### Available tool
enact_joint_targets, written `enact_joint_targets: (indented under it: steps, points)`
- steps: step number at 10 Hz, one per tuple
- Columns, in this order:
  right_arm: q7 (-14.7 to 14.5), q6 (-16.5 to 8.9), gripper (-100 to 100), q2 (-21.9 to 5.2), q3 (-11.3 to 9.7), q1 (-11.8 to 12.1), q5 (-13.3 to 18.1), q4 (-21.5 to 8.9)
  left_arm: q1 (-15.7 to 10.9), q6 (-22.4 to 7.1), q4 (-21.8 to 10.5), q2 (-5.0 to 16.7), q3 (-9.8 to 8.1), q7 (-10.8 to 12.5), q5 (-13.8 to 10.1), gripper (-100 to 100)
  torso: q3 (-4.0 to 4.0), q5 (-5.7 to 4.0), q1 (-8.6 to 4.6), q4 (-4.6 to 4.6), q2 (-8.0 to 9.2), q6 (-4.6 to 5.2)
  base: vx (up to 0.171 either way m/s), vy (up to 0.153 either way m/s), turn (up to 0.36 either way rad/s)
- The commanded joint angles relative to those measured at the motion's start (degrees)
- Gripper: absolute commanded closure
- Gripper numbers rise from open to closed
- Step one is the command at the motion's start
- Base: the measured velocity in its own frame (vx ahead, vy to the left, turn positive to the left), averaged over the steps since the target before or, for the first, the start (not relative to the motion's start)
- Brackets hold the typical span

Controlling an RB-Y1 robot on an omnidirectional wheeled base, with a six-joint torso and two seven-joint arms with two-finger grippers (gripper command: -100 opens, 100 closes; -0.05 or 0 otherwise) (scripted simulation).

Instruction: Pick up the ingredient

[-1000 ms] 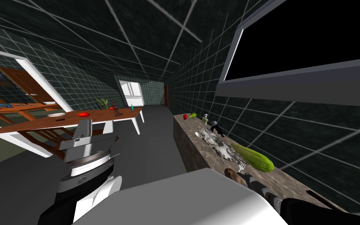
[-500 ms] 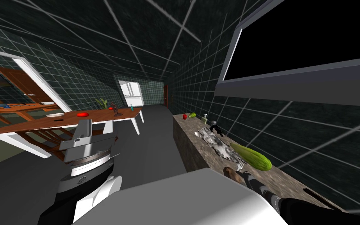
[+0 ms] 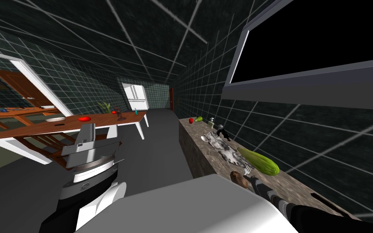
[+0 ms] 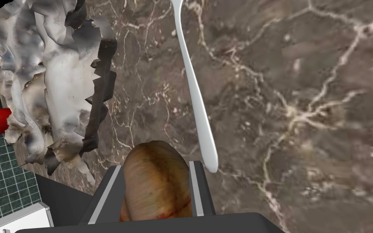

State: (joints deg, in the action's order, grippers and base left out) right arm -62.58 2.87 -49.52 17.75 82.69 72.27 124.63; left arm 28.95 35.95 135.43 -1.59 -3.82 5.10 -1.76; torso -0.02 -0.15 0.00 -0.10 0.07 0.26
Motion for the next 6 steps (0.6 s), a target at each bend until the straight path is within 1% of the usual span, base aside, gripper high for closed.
enact_joint_targets:
  steps: [1,2,3,6]
  points:
    - [2.9,-0.2,100,-0.1,-0.1,0.0,2.8,0.0,0.0,0.0,0.0,0.0,0.00,0.0,0.0,0,0.00,0.00,0.00,0.00,0.00,0.00,0.000,0.000,0.000]
    - [3.3,-0.2,100,-0.1,-0.1,0.0,2.8,0.0,0.0,0.0,0.0,0.0,0.00,0.0,0.0,0,-0.01,0.01,0.03,0.00,-0.02,0.00,0.000,0.000,0.000]
    - [5.6,-1.4,100,0.1,0.0,0.0,5.4,1.7,0.0,0.0,0.0,0.0,0.00,0.0,0.0,0,-0.01,0.02,0.04,0.00,-0.02,0.01,-0.005,-0.018,-0.035]
    - [10.2,-1.4,100,0.1,0.0,0.0,10.5,1.7,0.0,0.0,0.0,0.0,0.00,0.0,0.0,0,0.03,0.03,0.00,0.02,0.04,0.00,-0.012,-0.012,-0.002]
